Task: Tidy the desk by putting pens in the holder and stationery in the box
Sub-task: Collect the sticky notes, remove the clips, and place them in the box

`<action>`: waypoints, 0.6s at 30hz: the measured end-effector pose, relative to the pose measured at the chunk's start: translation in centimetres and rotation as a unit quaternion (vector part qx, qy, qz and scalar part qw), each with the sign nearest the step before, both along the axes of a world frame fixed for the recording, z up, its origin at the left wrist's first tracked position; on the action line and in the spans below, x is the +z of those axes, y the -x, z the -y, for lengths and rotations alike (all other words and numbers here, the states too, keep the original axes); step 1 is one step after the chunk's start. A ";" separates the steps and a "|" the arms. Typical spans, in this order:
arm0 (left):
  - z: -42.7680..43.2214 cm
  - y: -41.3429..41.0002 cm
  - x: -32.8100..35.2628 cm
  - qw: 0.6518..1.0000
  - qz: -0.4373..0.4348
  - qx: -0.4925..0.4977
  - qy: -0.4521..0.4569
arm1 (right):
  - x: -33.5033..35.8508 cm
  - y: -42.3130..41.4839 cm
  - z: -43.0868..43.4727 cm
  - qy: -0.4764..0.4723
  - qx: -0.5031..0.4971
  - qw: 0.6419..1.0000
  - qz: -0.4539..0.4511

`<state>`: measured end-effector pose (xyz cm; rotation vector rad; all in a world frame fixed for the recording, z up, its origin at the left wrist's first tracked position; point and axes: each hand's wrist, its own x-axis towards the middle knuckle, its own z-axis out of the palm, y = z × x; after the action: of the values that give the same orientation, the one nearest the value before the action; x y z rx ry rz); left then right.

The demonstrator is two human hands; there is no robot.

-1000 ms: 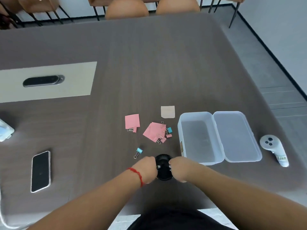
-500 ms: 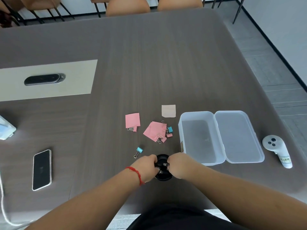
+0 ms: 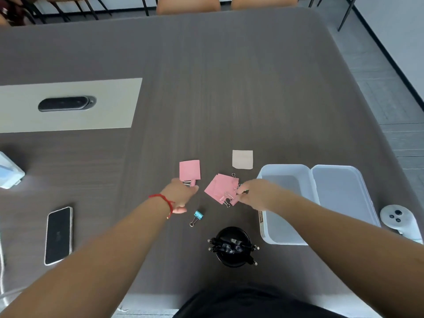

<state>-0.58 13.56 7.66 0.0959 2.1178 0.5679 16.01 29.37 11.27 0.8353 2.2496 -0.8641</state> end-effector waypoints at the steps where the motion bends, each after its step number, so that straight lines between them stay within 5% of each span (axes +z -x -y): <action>1: -0.5 1.1 -0.4 0.999 0.010 0.040 -0.018 | -0.2 0.8 -0.7 0.006 -0.027 1.000 -0.014; 6: -2.1 5.4 -3.7 0.989 0.004 0.147 -0.021 | -2.1 4.7 -3.5 -0.003 -0.124 0.991 -0.050; 12: -4.3 7.7 -7.4 0.988 -0.122 0.082 0.049 | -5.2 8.7 -7.2 -0.061 -0.102 0.993 -0.016; 18: -6.6 7.4 -9.1 0.971 -0.176 0.121 0.110 | -9.5 10.3 -9.9 -0.105 -0.159 0.981 0.045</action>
<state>-7.96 20.18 -1.43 -0.2047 2.5470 0.4802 5.71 39.31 1.79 1.3333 2.1868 -0.7159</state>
